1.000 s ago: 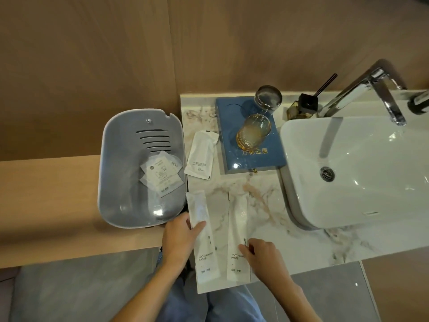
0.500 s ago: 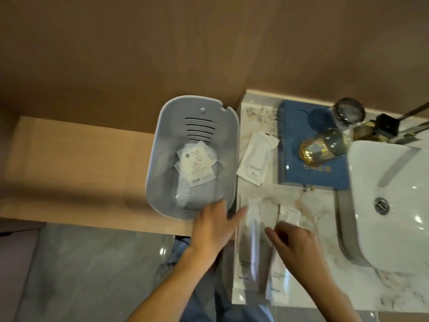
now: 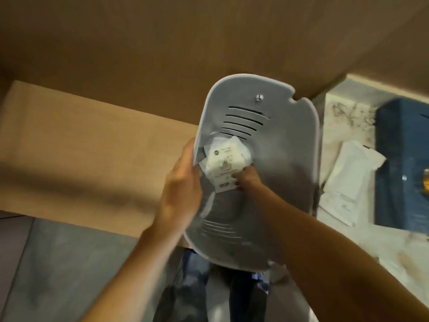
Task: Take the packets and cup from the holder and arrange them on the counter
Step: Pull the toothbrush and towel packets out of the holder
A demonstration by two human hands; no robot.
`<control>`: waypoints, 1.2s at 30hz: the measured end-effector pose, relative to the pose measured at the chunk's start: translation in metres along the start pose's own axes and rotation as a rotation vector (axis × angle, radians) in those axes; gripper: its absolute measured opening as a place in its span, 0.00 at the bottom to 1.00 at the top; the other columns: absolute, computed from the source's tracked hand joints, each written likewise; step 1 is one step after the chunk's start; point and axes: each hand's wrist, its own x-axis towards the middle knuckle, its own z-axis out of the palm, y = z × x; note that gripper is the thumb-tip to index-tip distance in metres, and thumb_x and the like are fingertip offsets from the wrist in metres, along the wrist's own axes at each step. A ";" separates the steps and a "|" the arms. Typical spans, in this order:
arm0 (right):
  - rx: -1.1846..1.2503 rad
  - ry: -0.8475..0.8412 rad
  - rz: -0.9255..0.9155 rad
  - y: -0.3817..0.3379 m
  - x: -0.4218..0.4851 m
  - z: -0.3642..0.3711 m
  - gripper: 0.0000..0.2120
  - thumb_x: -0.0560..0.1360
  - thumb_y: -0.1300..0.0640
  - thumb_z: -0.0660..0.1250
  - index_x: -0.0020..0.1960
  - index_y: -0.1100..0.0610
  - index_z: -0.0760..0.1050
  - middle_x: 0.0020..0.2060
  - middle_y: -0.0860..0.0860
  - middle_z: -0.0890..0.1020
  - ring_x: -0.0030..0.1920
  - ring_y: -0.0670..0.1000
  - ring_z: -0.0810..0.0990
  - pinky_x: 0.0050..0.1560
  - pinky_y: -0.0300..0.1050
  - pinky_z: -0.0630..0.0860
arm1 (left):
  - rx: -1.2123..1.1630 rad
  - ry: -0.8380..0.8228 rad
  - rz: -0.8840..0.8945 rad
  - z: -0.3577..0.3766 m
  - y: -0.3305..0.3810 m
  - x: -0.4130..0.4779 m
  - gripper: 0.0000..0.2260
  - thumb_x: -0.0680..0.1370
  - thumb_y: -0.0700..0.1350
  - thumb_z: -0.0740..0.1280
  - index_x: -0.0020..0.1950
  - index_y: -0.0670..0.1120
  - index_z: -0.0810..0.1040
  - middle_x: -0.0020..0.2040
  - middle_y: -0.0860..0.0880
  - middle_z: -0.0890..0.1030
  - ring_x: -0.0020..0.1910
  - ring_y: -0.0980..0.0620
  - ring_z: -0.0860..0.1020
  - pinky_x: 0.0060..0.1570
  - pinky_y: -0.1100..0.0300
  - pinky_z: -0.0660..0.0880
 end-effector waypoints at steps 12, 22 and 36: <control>-0.073 0.228 0.072 0.018 0.087 0.056 0.22 0.76 0.54 0.73 0.67 0.60 0.75 0.61 0.56 0.82 0.59 0.59 0.82 0.59 0.53 0.82 | 0.091 -0.019 -0.054 0.016 -0.016 0.010 0.23 0.83 0.42 0.61 0.76 0.53 0.59 0.56 0.44 0.82 0.51 0.44 0.83 0.36 0.65 0.74; 0.291 0.223 -0.118 -0.019 -0.087 0.010 0.08 0.79 0.58 0.68 0.56 0.57 0.82 0.54 0.55 0.86 0.50 0.55 0.85 0.56 0.55 0.83 | 0.000 -0.067 -0.034 0.004 -0.008 0.005 0.21 0.82 0.45 0.56 0.75 0.44 0.66 0.56 0.43 0.83 0.51 0.44 0.84 0.37 0.78 0.73; 0.165 -0.147 -0.413 -0.040 -0.239 -0.039 0.08 0.80 0.55 0.69 0.51 0.59 0.83 0.41 0.50 0.88 0.41 0.53 0.86 0.45 0.47 0.85 | -0.768 -0.041 -0.481 -0.048 0.033 -0.014 0.10 0.81 0.45 0.69 0.60 0.44 0.83 0.52 0.42 0.89 0.51 0.38 0.87 0.49 0.44 0.82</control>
